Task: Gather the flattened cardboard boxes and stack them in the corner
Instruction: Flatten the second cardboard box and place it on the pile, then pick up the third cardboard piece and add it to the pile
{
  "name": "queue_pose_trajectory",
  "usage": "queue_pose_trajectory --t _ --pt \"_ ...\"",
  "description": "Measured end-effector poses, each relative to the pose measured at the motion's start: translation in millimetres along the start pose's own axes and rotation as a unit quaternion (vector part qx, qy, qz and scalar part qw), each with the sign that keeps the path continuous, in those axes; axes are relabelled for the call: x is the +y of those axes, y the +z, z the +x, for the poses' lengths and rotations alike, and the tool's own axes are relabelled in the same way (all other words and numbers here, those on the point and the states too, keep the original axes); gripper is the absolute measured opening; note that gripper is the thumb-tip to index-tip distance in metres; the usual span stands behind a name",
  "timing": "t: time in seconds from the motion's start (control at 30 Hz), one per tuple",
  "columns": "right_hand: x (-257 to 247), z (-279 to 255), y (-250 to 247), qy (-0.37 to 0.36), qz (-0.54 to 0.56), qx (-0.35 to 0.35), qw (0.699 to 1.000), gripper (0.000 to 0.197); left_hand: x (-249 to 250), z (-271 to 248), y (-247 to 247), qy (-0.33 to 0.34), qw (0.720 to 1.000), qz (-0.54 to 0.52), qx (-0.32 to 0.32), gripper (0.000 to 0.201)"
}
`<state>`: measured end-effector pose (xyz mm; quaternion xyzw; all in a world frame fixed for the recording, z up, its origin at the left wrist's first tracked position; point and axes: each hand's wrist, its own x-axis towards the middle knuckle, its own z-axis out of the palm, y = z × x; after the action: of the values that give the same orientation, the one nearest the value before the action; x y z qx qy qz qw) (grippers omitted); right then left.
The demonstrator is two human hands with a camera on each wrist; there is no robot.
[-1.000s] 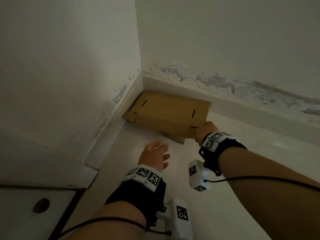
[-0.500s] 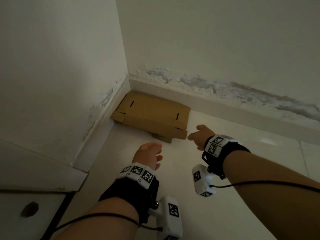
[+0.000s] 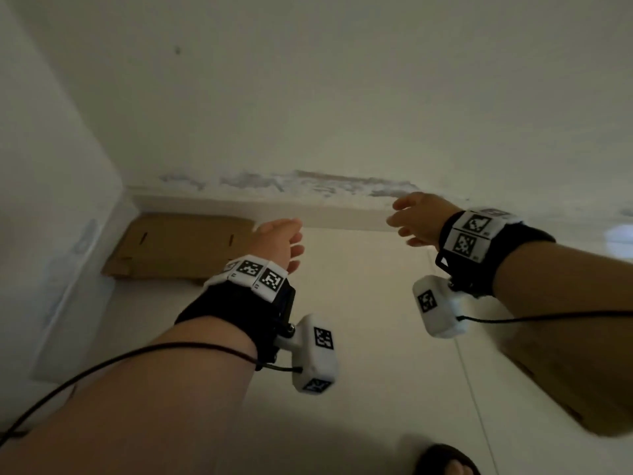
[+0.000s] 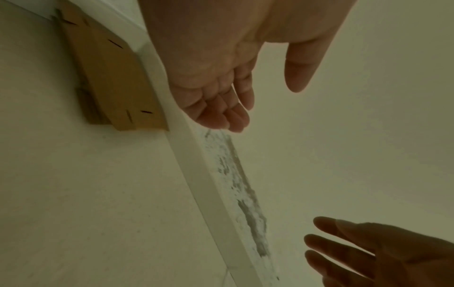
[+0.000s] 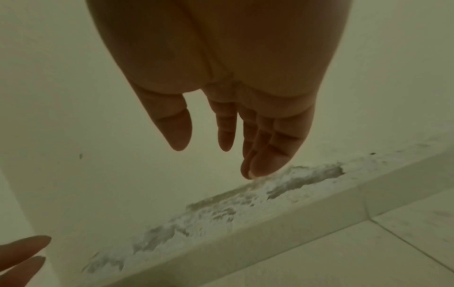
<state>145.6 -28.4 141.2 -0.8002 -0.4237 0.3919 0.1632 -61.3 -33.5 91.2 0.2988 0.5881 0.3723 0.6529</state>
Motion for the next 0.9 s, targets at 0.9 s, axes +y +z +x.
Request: queue_pose_trajectory --t 0.9 --pt "459.7 -27.1 -184.1 0.377 0.23 0.38 0.813 0.073 -119.9 -54.2 323.3 0.052 0.948 0.265 -0.17 0.027"
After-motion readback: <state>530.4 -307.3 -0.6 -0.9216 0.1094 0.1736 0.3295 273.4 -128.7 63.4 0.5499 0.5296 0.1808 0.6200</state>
